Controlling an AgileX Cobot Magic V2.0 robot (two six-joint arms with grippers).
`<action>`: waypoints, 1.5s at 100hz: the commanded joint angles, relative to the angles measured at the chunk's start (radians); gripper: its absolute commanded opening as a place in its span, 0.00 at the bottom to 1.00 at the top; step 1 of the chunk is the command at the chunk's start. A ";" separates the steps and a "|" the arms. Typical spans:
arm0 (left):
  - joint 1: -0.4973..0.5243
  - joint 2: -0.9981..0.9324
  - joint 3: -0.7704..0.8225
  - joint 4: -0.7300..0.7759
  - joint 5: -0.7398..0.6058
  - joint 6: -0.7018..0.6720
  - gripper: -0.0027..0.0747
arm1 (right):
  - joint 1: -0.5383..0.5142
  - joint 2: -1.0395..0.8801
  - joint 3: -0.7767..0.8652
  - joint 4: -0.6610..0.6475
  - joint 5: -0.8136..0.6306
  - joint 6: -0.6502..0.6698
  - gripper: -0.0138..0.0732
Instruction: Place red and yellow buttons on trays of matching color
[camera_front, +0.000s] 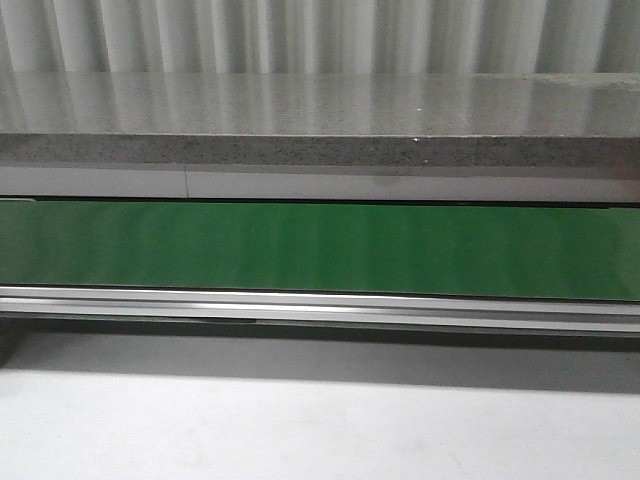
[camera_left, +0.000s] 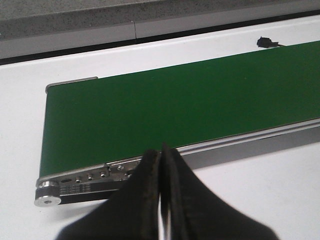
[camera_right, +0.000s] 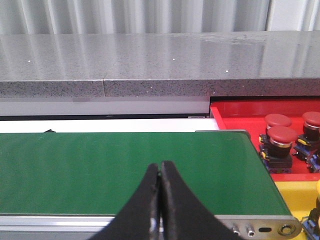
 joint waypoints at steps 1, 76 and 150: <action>-0.008 0.013 -0.028 -0.016 -0.070 -0.002 0.01 | -0.002 -0.019 -0.019 -0.012 -0.082 0.000 0.08; -0.008 0.010 -0.013 -0.016 -0.085 -0.002 0.01 | -0.002 -0.019 -0.019 -0.012 -0.082 0.000 0.08; 0.107 -0.355 0.404 0.228 -0.571 -0.300 0.01 | -0.002 -0.019 -0.019 -0.012 -0.085 0.000 0.08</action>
